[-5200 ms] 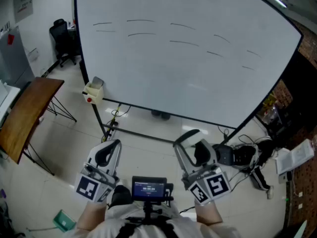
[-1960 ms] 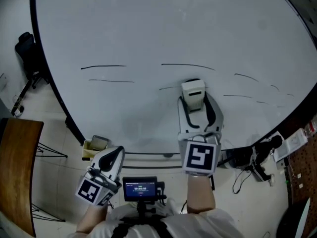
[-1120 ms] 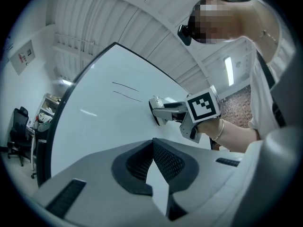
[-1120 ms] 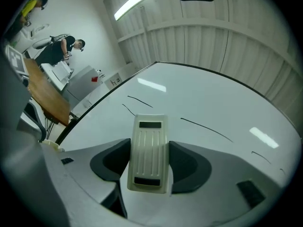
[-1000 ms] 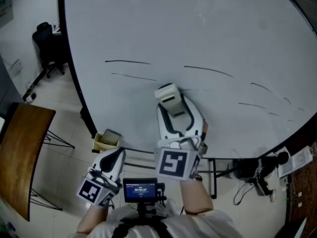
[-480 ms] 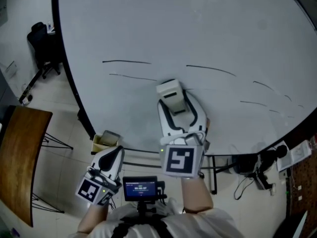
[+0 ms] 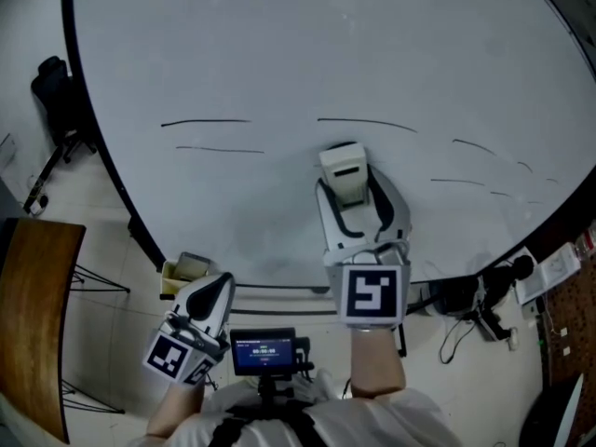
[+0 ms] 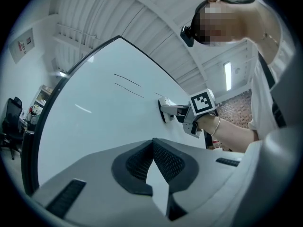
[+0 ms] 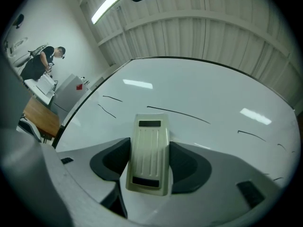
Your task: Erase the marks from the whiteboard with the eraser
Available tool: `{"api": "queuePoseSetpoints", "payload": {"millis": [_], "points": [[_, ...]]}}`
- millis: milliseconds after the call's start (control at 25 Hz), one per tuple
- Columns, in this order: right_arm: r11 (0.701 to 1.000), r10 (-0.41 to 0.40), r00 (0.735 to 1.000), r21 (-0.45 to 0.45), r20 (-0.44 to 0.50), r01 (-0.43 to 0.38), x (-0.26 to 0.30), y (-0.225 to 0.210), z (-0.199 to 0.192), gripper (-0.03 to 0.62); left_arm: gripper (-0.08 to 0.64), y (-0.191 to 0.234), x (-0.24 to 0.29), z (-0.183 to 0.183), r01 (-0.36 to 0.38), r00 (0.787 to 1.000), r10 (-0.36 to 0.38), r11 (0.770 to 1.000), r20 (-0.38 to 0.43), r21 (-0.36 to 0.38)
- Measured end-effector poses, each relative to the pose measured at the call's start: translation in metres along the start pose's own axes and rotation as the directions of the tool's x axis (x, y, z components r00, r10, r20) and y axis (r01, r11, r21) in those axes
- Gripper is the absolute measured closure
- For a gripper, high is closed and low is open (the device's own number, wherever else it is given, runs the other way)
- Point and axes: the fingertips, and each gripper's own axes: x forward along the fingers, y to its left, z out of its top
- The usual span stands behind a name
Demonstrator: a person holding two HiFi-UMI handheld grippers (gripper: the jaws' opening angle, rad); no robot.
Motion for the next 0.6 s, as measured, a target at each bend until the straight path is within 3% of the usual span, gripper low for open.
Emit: {"api": "queuePoseSetpoints", "payload": {"millis": [400, 600], "points": [[0.99, -0.111, 0.992, 0.086, -0.056, 0.116, -0.026, -0.076, -0.029, 0.333, 0.56, -0.013, 0.013, -0.003, 0.029, 1.0, -0.029, 0.999, -0.003, -0.018], [0.979, -0.141, 0.987, 0.135, -0.073, 0.15, -0.035, -0.092, -0.037, 0.333, 0.56, -0.023, 0.017, -0.001, 0.038, 0.999, -0.038, 0.999, -0.002, -0.017]]}}
